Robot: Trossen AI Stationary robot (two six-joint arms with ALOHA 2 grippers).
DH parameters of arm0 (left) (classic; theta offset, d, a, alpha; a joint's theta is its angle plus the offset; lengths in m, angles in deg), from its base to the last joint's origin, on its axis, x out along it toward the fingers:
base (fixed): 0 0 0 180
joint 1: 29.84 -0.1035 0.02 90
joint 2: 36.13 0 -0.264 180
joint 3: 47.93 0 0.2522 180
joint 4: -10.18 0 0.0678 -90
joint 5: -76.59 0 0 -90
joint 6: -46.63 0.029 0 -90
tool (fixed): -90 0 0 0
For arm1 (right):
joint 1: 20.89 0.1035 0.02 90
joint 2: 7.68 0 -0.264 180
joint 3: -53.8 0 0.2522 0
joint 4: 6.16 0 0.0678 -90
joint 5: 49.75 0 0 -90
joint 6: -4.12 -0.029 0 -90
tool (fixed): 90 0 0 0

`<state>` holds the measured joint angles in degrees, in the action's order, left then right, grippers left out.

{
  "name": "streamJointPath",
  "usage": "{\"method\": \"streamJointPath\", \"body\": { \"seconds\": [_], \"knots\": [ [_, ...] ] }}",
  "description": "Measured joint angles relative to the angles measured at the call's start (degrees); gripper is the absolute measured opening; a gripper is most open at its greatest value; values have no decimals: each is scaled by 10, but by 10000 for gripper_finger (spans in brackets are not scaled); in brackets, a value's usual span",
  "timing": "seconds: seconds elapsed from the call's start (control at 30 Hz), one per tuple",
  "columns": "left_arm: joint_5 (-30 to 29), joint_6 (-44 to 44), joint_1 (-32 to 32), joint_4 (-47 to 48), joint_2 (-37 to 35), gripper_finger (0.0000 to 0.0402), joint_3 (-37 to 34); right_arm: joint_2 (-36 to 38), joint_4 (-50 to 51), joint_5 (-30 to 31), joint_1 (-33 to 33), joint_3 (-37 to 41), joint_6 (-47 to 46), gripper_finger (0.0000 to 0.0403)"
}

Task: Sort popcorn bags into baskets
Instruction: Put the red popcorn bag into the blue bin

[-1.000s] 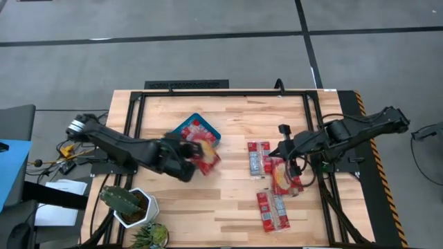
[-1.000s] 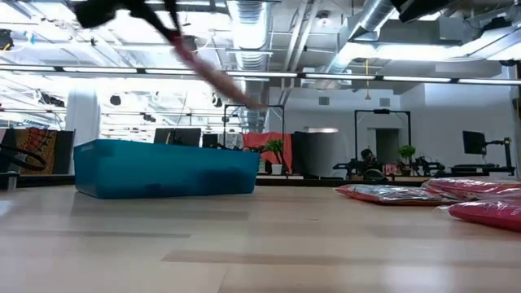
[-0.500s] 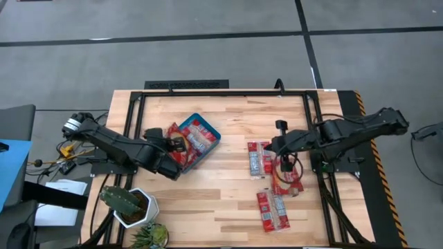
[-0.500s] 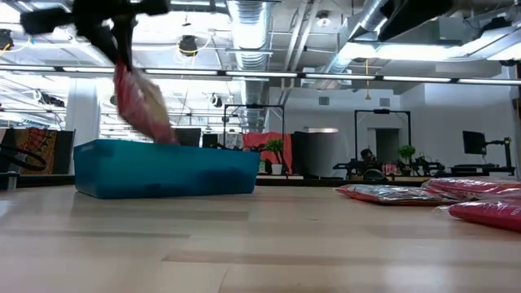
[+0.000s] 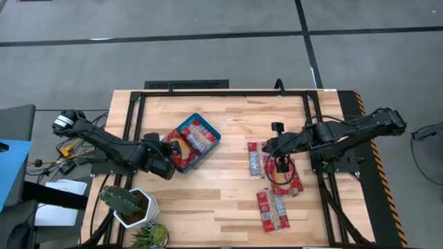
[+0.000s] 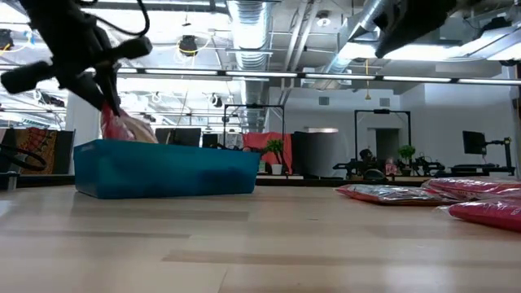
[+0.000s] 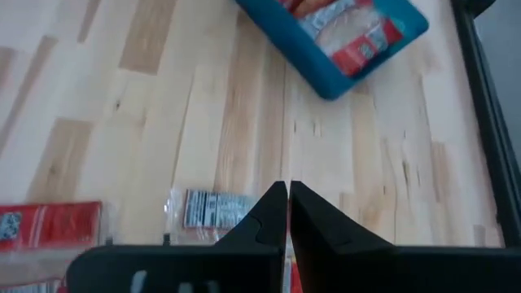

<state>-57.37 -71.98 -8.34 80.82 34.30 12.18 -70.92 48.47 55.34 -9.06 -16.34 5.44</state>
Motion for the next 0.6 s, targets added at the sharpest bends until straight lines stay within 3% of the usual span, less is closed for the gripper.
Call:
{"method": "streamJointPath", "body": {
  "seconds": [0.3, 0.6],
  "knots": [
    [19, -8, -4, -34, -1, 22, -34, -16, -5, 0, 0, -1, 0, 42],
    [42, 35, -5, -5, -1, 150, -11, -18, -4, 0, -4, -1, 2, 43]
  ]
}}
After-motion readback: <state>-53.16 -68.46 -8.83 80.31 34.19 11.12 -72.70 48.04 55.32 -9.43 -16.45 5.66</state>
